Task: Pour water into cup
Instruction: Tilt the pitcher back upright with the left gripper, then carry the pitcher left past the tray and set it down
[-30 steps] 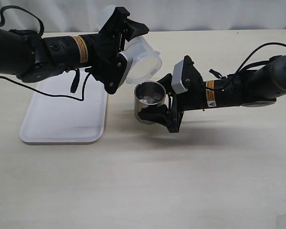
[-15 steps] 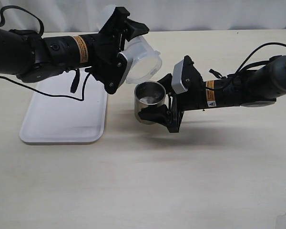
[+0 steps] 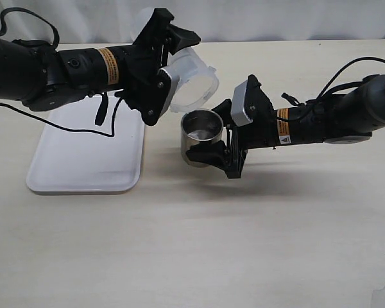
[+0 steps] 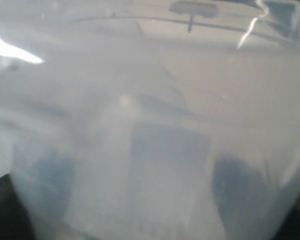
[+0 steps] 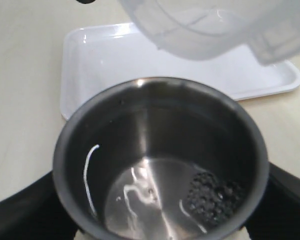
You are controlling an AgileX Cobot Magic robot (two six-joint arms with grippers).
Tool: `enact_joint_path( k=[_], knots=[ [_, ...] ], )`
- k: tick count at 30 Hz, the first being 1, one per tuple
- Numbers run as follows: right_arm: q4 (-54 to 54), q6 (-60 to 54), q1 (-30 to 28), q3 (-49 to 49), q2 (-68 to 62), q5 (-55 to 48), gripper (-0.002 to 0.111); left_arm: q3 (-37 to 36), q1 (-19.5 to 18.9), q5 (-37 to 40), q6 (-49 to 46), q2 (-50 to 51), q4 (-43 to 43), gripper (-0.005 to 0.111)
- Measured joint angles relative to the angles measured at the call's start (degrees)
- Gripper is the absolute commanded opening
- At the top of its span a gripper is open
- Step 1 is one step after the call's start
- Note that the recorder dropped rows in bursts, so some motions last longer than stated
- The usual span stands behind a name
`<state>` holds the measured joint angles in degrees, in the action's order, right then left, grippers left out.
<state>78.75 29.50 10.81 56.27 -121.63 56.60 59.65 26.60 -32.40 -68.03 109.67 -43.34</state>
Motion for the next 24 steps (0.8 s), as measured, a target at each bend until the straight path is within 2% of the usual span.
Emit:
enact_joint_path(
  k=[4,10,14,18,21,24],
  knots=[
    [0.0,0.0,0.0,0.0,0.0,0.0,0.004,0.0,0.0,0.0,8.4,0.0,0.0,0.0],
    [0.0,0.0,0.0,0.0,0.0,0.0,0.004,0.0,0.0,0.4,31.5,0.0,1.7,0.0],
    [0.0,0.0,0.0,0.0,0.0,0.0,0.004,0.0,0.0,2.8,43.3,0.0,9.9,0.0],
    [0.0,0.0,0.0,0.0,0.0,0.0,0.004,0.0,-0.7,6.5,46.3,-1.1,23.2,0.0],
    [0.0,0.0,0.0,0.0,0.0,0.0,0.004,0.0,-3.4,7.5,50.3,-2.3,29.7,0.0],
    [0.0,0.0,0.0,0.0,0.0,0.0,0.004,0.0,-7.4,7.6,59.0,-3.4,31.6,0.0]
  ],
)
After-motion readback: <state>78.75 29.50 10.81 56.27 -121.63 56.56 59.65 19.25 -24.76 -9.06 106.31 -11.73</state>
